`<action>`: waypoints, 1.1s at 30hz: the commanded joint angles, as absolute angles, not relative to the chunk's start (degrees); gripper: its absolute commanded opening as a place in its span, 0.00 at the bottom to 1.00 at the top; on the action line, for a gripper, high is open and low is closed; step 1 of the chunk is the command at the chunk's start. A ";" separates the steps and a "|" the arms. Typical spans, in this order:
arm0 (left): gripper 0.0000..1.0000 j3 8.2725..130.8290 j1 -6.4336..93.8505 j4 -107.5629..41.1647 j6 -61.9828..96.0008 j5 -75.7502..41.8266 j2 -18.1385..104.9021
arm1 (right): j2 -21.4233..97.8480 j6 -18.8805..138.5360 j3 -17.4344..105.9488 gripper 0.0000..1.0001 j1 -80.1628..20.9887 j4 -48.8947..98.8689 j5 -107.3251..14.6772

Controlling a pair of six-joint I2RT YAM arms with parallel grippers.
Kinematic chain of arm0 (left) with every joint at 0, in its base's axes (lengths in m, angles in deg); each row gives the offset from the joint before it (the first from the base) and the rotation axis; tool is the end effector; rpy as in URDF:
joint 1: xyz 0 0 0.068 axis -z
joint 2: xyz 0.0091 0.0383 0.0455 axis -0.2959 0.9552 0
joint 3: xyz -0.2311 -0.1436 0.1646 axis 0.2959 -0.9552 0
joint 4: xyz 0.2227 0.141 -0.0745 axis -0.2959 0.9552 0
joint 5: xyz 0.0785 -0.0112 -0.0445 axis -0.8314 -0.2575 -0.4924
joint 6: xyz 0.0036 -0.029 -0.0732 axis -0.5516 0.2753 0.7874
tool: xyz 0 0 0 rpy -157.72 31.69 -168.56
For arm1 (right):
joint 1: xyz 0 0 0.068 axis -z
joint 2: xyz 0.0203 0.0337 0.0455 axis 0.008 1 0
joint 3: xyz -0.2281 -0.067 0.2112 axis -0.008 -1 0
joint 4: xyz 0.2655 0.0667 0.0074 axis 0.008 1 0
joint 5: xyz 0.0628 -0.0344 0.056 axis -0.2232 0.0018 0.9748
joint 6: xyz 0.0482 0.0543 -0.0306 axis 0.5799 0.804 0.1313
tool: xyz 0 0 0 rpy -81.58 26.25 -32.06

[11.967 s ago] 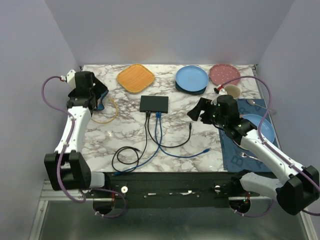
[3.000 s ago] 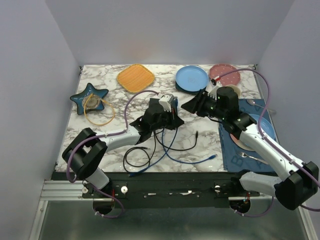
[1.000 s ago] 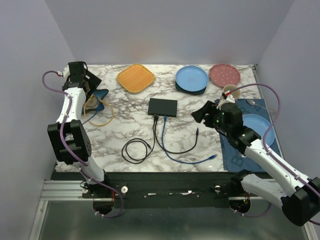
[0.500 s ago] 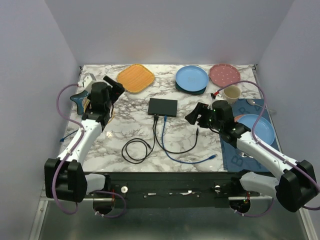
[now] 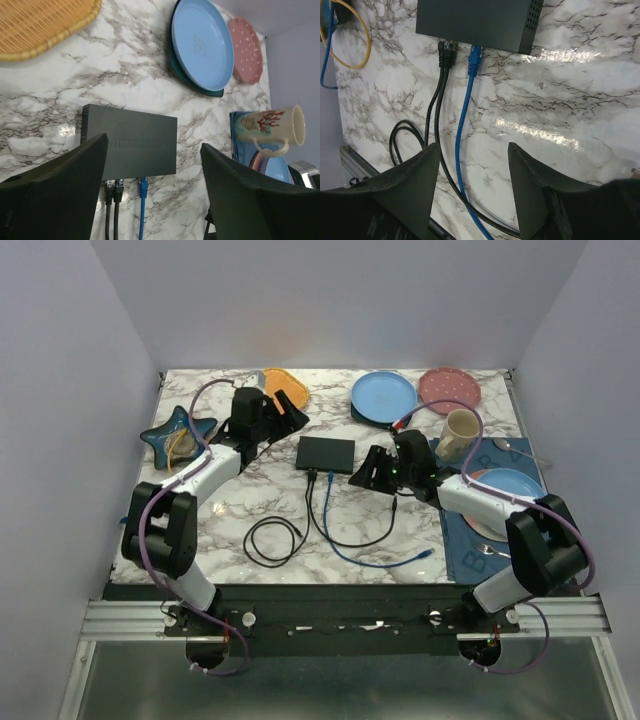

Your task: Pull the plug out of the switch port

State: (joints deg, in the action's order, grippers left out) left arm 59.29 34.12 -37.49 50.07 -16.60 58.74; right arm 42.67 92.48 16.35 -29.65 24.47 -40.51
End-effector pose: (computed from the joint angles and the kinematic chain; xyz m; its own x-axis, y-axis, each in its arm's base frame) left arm 0.3888 -0.1288 0.2980 -0.5553 -0.5573 -0.6173 0.0420 0.7225 -0.6901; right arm 0.2952 0.1829 0.2264 -0.8173 0.2515 -0.5184 -0.1491 0.7768 0.6119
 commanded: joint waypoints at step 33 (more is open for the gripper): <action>0.39 81.06 35.67 -16.50 44.98 -20.92 88.65 | 67.61 99.07 35.68 0.01 -23.84 33.62 -48.08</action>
State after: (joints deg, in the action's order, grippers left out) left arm 81.41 35.36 -17.53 44.54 -22.04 86.47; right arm 65.16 99.91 31.98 -23.86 31.03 -47.51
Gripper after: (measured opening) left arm 0.390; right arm 0.012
